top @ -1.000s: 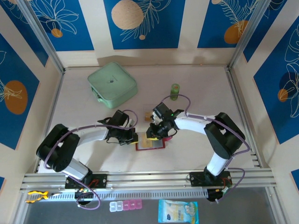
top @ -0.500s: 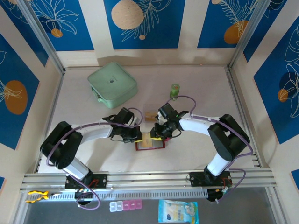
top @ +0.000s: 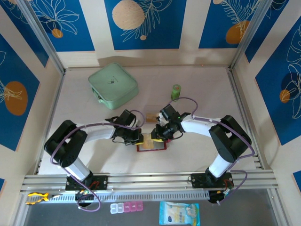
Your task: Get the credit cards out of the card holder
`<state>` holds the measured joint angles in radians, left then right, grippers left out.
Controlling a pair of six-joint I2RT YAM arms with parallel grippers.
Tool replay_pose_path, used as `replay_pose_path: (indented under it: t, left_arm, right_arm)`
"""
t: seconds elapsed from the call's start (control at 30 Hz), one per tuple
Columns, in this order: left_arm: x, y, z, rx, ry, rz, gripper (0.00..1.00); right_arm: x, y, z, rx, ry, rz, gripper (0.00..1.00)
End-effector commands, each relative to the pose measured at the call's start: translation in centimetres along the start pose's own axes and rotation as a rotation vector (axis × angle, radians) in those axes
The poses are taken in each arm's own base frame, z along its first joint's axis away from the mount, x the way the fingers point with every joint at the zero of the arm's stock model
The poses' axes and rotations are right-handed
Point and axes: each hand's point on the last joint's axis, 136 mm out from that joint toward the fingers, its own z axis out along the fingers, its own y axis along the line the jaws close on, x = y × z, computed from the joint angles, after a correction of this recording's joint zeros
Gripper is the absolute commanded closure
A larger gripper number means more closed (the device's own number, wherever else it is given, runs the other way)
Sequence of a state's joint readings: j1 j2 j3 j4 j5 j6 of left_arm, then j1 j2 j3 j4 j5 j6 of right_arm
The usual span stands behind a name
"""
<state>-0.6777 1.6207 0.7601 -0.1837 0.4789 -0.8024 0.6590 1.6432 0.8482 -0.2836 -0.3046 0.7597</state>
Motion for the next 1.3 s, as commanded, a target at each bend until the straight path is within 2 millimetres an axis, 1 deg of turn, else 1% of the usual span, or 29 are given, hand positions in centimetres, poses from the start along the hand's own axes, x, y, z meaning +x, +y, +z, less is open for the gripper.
replay_pose_path:
  t: [0.0,0.3,0.63,1.13,1.27]
  left_arm:
    - [0.9,1.7,0.7,-0.054,0.027,0.002,1.0]
    - [1.2,2.3,0.3,-0.09,0.029,0.012,1.0]
    - [1.1,2.5,0.1,-0.104,0.025,0.011,1.0]
    - [1.2,2.7,0.3,-0.11,0.035,0.01,1.0]
    - [1.2,2.6,0.3,-0.106,0.036,0.011,1.0]
  right_arm:
    - [0.5,0.1,0.1,-0.03,0.022,0.016,0.75]
    - [0.3,-0.9,0.6,-0.006,0.021,0.031,0.73]
    - [0.5,-0.9,1.5,-0.035,0.044,0.038,0.73]
    - [0.7,-0.9,2.0,-0.059,0.059,0.046,0.74]
    - [0.7,-0.7,2.0,-0.075,0.058,0.045,0.77]
